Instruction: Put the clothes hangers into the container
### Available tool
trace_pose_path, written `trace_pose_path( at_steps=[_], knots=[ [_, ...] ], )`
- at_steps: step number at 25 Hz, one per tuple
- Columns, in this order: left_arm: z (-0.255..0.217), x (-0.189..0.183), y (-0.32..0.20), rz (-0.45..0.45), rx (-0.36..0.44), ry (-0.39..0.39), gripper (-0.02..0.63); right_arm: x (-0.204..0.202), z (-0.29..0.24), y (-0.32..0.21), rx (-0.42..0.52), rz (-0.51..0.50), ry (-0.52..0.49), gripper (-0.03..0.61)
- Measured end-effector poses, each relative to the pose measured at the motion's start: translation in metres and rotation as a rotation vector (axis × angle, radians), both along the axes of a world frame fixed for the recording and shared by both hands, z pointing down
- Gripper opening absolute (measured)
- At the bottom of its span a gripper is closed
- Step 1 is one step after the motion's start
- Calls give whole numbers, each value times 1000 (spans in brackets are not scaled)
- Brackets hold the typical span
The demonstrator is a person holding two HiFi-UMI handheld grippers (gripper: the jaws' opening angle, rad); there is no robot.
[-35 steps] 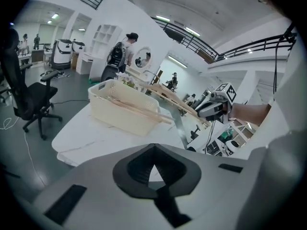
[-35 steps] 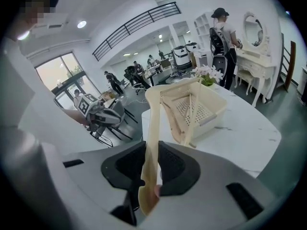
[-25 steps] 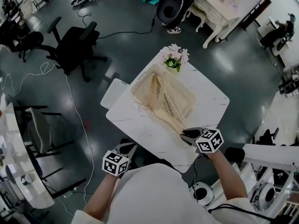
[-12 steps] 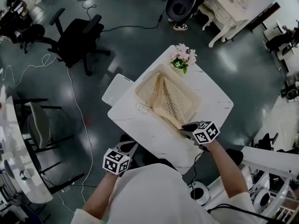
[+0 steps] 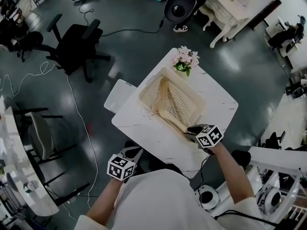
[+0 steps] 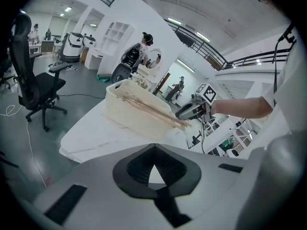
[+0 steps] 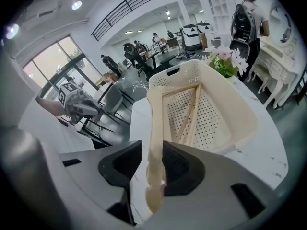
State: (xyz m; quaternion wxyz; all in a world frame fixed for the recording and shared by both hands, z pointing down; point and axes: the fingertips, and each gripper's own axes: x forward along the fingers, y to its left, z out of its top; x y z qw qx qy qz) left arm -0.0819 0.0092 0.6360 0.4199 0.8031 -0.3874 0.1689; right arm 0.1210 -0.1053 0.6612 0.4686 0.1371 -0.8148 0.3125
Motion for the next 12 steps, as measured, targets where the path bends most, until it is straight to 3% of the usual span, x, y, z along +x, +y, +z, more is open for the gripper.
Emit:
trace_pose_path(
  at_steps=[5, 12],
  knots=[
    [-1, -13, 7, 47, 17, 3, 8, 4, -25, -10, 122, 108, -8, 141],
    [-9, -25, 20, 154, 39, 31, 8, 4, -81, 14, 259, 481, -171, 84]
  ],
)
